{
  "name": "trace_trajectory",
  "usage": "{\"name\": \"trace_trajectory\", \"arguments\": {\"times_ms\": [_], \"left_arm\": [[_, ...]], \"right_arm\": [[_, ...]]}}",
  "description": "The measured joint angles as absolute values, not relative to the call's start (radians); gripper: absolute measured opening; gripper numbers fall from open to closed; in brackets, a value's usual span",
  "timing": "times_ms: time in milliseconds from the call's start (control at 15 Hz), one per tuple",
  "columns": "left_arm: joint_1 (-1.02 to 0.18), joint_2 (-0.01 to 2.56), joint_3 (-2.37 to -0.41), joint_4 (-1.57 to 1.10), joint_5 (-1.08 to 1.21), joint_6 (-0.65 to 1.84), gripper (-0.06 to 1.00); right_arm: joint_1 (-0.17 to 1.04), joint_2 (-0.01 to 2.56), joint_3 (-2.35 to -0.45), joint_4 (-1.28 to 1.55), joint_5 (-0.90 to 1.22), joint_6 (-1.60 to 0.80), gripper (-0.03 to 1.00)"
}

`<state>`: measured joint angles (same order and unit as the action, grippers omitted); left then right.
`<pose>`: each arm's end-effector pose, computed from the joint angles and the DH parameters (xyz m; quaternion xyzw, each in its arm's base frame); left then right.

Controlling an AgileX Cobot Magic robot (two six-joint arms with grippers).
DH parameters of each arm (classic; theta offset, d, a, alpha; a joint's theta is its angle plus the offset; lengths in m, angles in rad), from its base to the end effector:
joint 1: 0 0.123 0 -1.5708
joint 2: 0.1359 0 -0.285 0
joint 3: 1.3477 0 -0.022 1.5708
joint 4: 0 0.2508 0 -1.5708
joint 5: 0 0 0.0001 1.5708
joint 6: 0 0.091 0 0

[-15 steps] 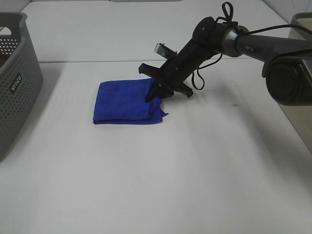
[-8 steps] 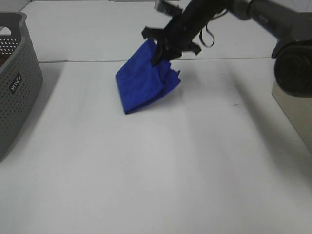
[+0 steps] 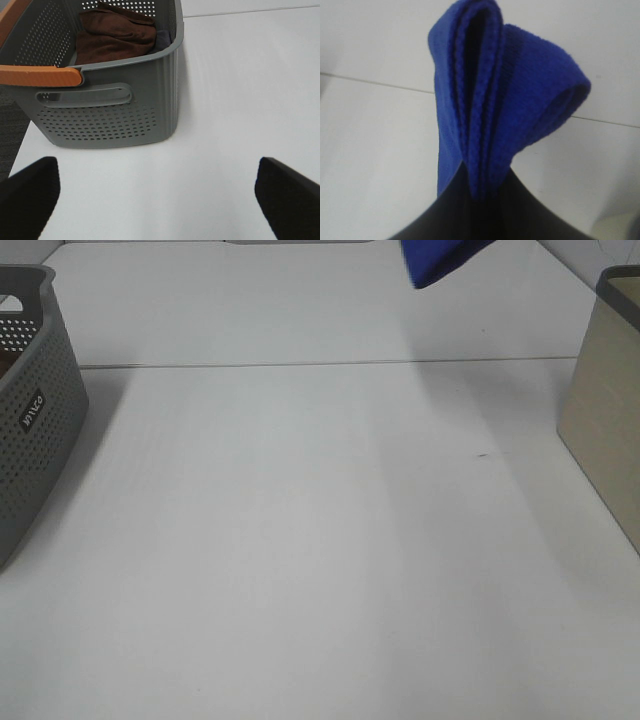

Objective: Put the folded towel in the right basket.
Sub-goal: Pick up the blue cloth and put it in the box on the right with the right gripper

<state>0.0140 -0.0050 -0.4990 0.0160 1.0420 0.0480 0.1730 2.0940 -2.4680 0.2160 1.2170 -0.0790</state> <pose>-0.0047 0.0012 0.2785 0.0142 0.8471 0.0245 0.5307 0.4447 0.0963 0.4189 -0.1204 0.9048 0.1260 0.3885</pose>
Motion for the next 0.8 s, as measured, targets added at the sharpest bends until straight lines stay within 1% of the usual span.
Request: {"name": "trace_trajectory", "arguments": {"times_ms": [67, 133, 333, 467, 667, 800], "left_arm": [[0.014, -0.005, -0.499, 0.016, 1.042, 0.048, 0.99], [0.014, -0.005, -0.499, 0.020, 1.042, 0.048, 0.99], [0.014, -0.005, -0.499, 0.057, 1.042, 0.048, 0.99], [0.014, -0.005, -0.499, 0.059, 1.042, 0.048, 0.99], [0.014, -0.005, -0.499, 0.060, 1.042, 0.048, 0.99], [0.014, -0.005, -0.499, 0.060, 1.042, 0.048, 0.99]], "right_arm": [[0.107, 2.048, -2.424, 0.211, 1.217, -0.083, 0.08], [-0.017, 1.980, -2.307, 0.197, 1.219, -0.086, 0.08], [-0.151, 1.958, -2.184, 0.194, 1.219, -0.090, 0.08], [-0.195, 1.958, -2.141, 0.184, 1.220, -0.090, 0.08], [-0.256, 1.958, -2.085, 0.093, 1.220, -0.092, 0.08], [-0.277, 1.958, -2.054, 0.074, 1.221, -0.092, 0.08]]}}
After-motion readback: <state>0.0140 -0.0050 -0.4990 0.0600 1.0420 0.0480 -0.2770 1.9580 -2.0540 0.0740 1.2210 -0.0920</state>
